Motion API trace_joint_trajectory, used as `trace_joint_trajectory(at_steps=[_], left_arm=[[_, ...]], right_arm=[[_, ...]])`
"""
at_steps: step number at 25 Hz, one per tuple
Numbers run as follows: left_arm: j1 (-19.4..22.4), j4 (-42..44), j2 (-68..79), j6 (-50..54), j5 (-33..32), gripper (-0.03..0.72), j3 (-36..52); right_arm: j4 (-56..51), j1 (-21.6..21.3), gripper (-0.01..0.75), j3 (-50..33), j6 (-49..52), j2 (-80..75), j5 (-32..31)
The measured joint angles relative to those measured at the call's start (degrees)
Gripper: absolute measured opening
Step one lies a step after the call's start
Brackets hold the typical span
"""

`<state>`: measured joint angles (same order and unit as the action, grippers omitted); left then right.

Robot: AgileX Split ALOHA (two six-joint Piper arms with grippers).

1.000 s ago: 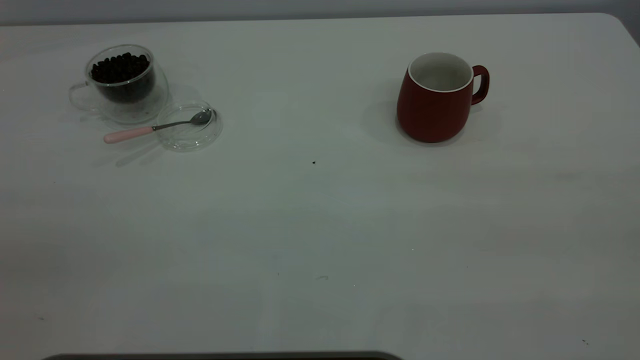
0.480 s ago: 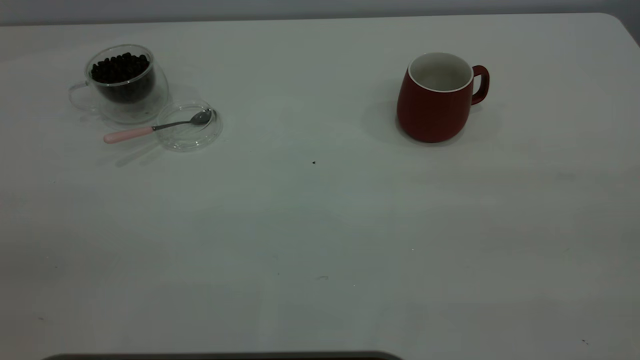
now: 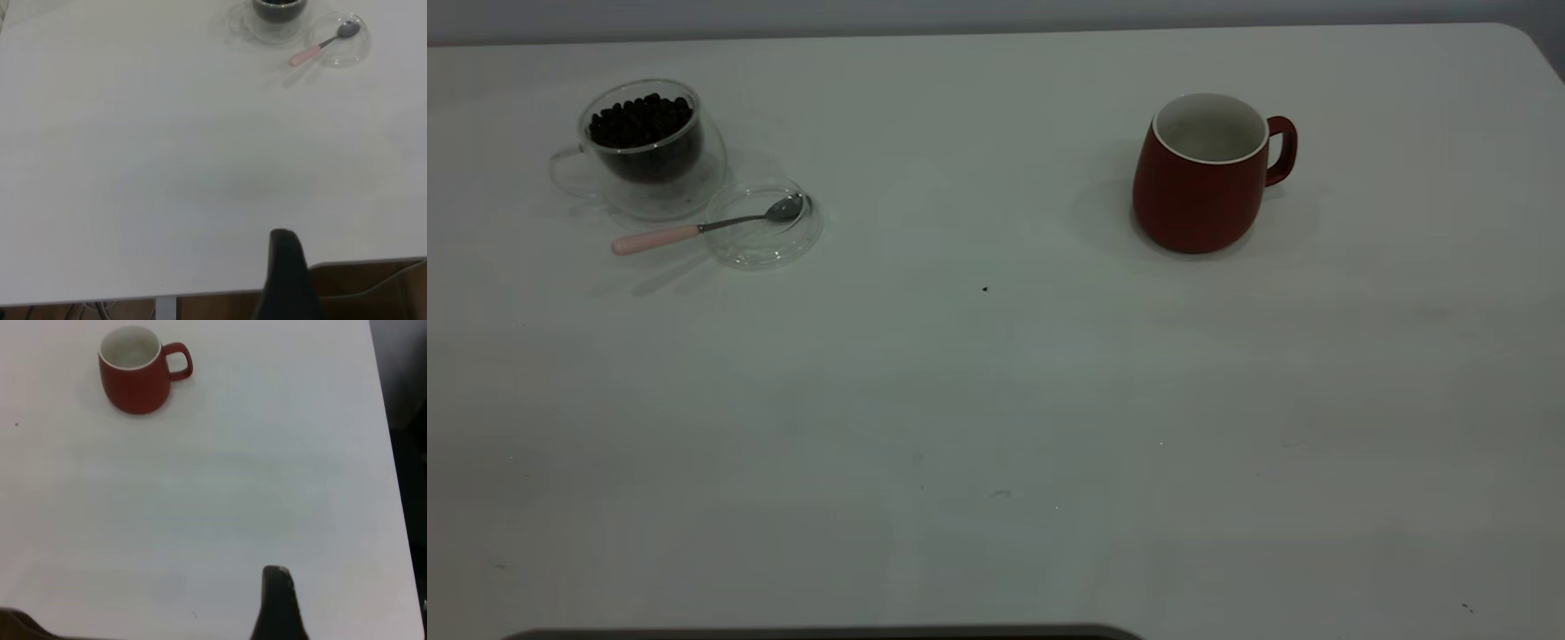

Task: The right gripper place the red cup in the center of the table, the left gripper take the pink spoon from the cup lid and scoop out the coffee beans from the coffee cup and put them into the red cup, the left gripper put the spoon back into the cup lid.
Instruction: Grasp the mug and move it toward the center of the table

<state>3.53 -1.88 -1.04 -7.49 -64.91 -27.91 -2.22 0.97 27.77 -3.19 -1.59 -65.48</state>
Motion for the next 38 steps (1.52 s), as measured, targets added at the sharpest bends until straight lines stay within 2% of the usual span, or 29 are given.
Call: trace_joint_trajectory(at_steps=[4, 10, 16, 20, 29, 34, 38], left_arm=[[0.0, -0.04, 0.0, 0.0, 0.0, 0.589, 0.0], [0.0, -0.04, 0.0, 0.0, 0.0, 0.589, 0.0], [0.0, -0.04, 0.0, 0.0, 0.0, 0.589, 0.0], [0.0, -0.06, 0.0, 0.0, 0.0, 0.589, 0.0], [0.0, -0.11, 0.0, 0.0, 0.0, 0.589, 0.0], [0.0, -0.11, 0.0, 0.0, 0.0, 0.589, 0.0], [0.0, -0.11, 0.0, 0.0, 0.0, 0.589, 0.0]], right_arm=[[-0.46, 0.0, 0.588, 1.65, 0.0, -4.72, 0.15], [-3.17, 0.0, 0.607, 11.39, -5.94, -27.05, 3.74], [-4.87, 0.0, 0.68, 24.32, -19.67, -54.44, 7.96], [-8.18, 0.0, 0.696, 31.92, -31.32, -71.77, 9.66], [-8.39, 0.0, 0.677, 45.04, -58.21, -103.76, 14.45], [-8.14, 0.49, 0.635, 50.54, -66.08, -116.45, 20.33], [-4.24, 3.42, 0.594, 53.24, -68.83, -123.22, 26.39]])
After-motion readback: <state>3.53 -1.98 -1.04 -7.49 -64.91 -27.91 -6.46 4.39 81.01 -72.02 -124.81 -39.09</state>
